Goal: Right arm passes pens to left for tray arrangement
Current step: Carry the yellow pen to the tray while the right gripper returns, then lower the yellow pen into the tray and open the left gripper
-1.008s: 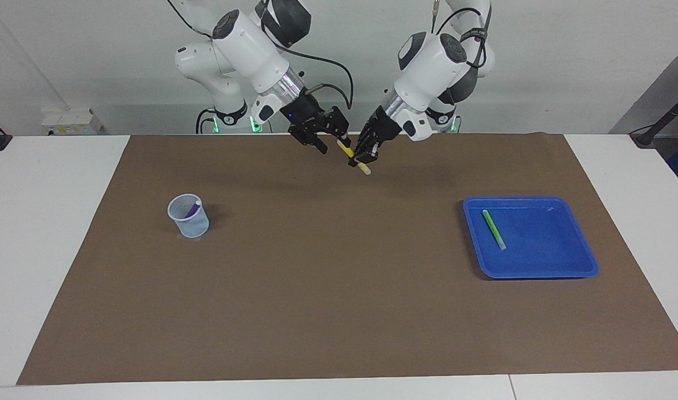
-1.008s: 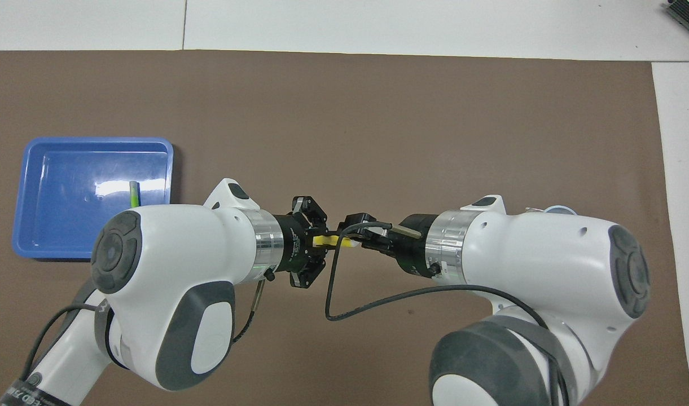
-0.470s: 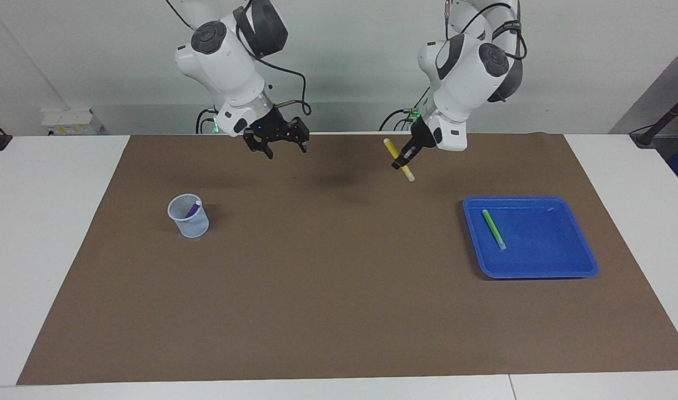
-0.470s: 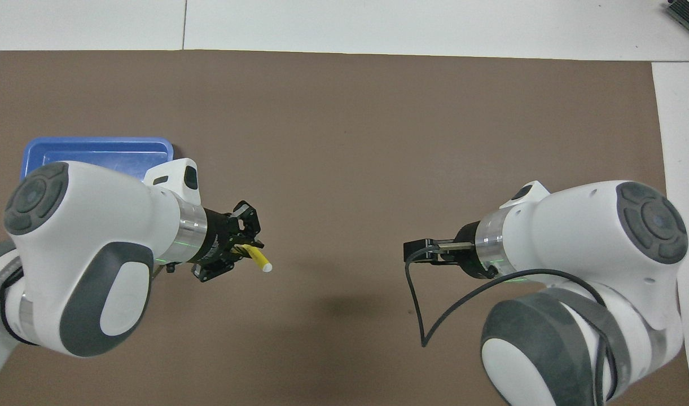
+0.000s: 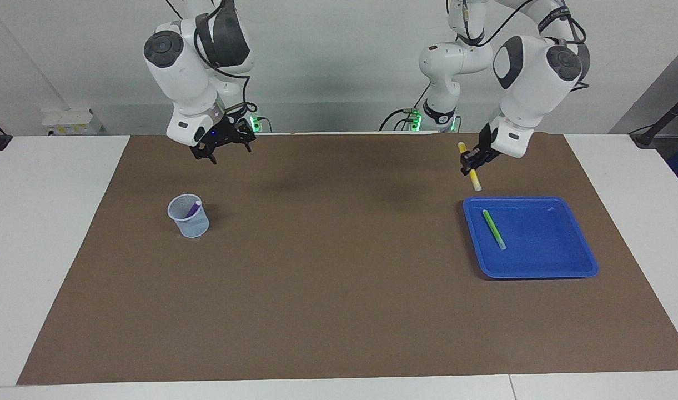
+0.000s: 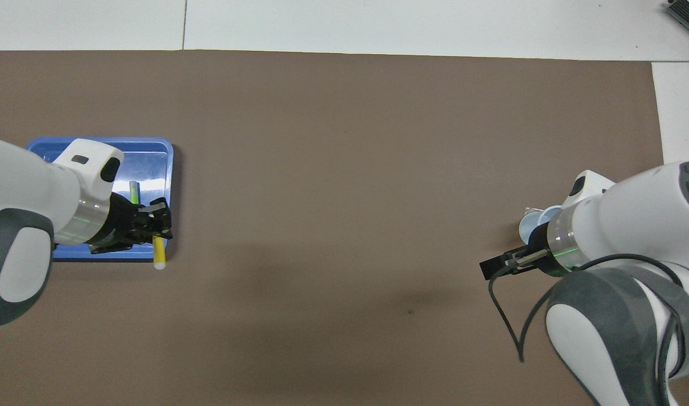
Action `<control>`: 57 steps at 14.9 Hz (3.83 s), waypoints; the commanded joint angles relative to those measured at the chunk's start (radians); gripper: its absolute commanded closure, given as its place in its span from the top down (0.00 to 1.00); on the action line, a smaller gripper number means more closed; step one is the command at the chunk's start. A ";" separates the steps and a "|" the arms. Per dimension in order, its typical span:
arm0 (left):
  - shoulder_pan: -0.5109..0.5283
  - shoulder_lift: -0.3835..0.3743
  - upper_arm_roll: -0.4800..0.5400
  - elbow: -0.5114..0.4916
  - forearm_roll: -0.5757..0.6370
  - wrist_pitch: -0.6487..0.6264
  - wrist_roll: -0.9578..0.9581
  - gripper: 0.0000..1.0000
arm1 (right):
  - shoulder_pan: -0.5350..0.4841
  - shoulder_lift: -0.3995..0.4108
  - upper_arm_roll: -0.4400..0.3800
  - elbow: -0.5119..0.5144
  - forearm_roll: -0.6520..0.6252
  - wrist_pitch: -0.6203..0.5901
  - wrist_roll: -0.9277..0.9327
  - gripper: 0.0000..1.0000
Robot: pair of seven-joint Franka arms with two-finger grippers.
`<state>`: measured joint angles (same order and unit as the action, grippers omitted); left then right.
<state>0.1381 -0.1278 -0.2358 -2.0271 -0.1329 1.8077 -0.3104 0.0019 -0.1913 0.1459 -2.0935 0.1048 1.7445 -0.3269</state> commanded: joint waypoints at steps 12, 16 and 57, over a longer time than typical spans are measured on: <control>0.167 0.183 -0.013 -0.044 0.322 0.312 0.335 0.00 | -0.117 0.035 0.014 -0.138 -0.148 0.351 -1.003 0.96; 0.182 0.255 -0.013 -0.044 0.349 0.393 0.327 0.00 | -0.129 0.064 0.015 -0.138 -0.154 0.395 -1.014 0.62; 0.181 0.387 -0.039 0.068 0.336 0.325 0.194 1.00 | -0.161 0.142 0.017 -0.174 -0.152 0.495 -1.104 0.02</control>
<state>0.3223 0.2854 -0.2699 -1.9879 0.2684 2.2002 -0.1082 -0.1430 -0.0451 0.1552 -2.2548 -0.0270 2.2384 -1.4244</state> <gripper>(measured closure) 0.093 0.828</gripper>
